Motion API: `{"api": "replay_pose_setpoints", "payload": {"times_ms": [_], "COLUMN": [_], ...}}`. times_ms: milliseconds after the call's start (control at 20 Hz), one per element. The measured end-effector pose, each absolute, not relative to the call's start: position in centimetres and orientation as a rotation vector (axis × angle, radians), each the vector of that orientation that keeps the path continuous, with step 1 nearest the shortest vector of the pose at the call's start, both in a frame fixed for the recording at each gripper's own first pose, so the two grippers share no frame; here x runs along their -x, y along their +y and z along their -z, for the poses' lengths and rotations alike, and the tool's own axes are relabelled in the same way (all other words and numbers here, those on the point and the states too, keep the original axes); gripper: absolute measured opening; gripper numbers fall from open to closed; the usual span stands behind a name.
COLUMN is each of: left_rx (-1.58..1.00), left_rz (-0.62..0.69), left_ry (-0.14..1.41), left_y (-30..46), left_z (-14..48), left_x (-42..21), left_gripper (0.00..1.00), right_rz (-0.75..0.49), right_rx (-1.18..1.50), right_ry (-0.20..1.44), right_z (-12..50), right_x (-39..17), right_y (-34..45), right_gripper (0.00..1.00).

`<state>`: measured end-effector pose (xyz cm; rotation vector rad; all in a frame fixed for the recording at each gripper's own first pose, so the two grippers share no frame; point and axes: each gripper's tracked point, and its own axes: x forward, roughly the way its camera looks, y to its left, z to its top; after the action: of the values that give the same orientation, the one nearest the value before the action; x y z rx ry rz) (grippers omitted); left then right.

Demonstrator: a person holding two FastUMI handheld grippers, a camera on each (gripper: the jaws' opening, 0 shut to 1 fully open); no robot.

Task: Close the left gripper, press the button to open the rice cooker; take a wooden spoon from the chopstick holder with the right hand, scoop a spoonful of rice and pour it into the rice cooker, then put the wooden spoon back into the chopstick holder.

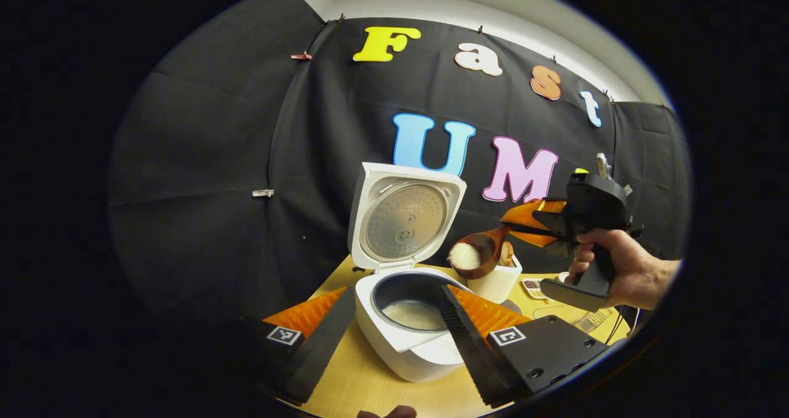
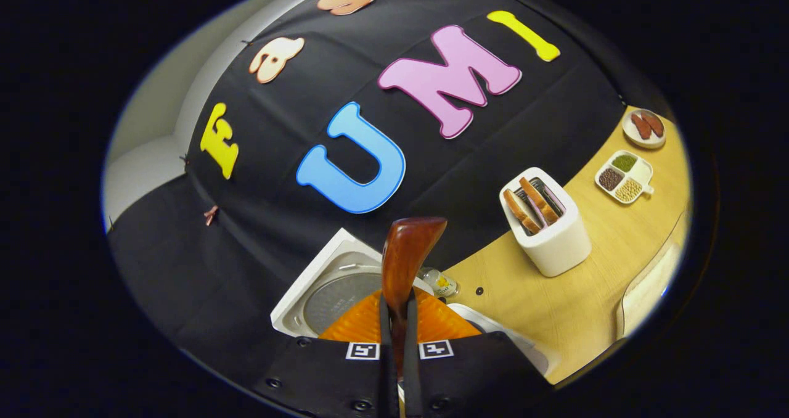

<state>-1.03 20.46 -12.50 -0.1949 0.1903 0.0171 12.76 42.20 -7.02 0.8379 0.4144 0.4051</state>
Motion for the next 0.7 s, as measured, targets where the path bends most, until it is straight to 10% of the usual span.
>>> {"api": "replay_pose_setpoints", "payload": {"times_ms": [700], "left_rx": [0.167], "left_rz": [-0.024], "left_ry": [0.196], "left_y": [21.7], "left_z": [13.9], "left_x": [1.3], "left_gripper": [0.95], "right_rz": [-0.595], "right_rx": [-0.288], "right_ry": [0.244], "right_z": [6.6], "right_x": [-11.9], "right_y": [47.8], "right_gripper": [0.08]}}
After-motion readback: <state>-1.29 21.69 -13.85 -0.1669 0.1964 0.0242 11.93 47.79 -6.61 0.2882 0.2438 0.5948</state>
